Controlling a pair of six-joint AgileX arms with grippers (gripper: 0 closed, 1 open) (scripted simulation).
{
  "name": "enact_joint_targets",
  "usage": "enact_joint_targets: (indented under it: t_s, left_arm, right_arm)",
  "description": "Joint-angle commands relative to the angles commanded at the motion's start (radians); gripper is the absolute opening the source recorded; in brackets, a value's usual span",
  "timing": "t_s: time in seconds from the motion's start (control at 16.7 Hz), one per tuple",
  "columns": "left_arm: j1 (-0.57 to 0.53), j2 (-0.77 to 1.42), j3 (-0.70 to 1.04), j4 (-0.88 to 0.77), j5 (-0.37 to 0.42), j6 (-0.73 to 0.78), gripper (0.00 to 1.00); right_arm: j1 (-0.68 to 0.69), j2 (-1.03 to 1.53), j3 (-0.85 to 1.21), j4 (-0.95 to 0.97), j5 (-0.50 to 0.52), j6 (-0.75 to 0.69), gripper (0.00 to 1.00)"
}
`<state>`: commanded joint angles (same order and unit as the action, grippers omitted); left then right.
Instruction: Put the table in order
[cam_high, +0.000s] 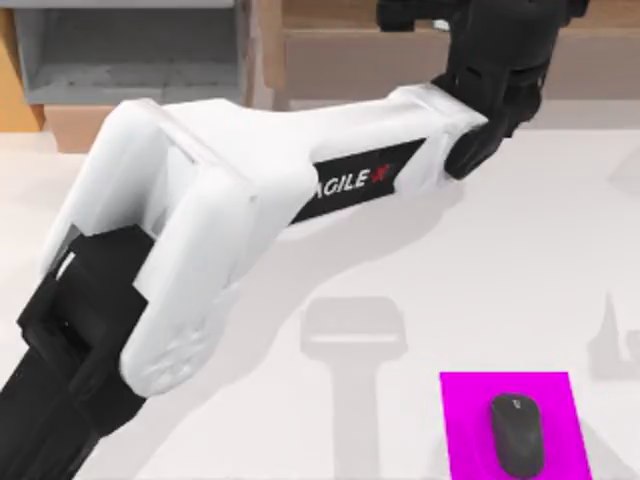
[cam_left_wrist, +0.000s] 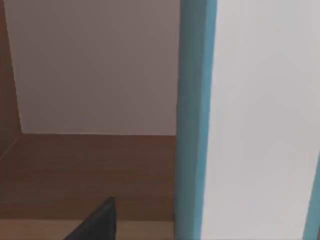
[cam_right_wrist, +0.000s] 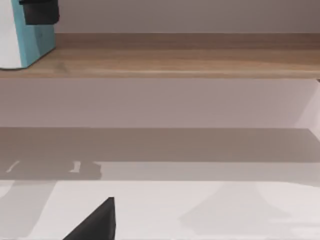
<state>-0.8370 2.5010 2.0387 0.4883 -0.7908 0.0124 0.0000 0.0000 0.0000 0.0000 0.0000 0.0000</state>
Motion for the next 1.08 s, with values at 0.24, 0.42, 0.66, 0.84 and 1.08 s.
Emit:
enact_joint_targets:
  t_s: [0.24,0.42,0.66,0.84,1.08]
  left_arm:
    - [-0.005,-0.006,-0.001,0.001,0.001,0.001,1.0]
    - [0.004,0.016,0.032,-0.016,0.005,0.0,1.0]
    - [0.022,0.064,0.122,-0.059,0.022,-0.002,1.0]
    - [0.025,0.073,0.138,-0.067,0.026,-0.002,1.0]
    - [0.025,0.073,0.138,-0.067,0.026,-0.002,0.85]
  right_arm:
    - [0.0,0.0,0.0,0.0,0.0,0.0,1.0]
    - [0.0,0.0,0.0,0.0,0.0,0.0,1.0]
    - [0.0,0.0,0.0,0.0,0.0,0.0,1.0]
    - [0.0,0.0,0.0,0.0,0.0,0.0,1.0]
    - [0.0,0.0,0.0,0.0,0.0,0.0,1.0]
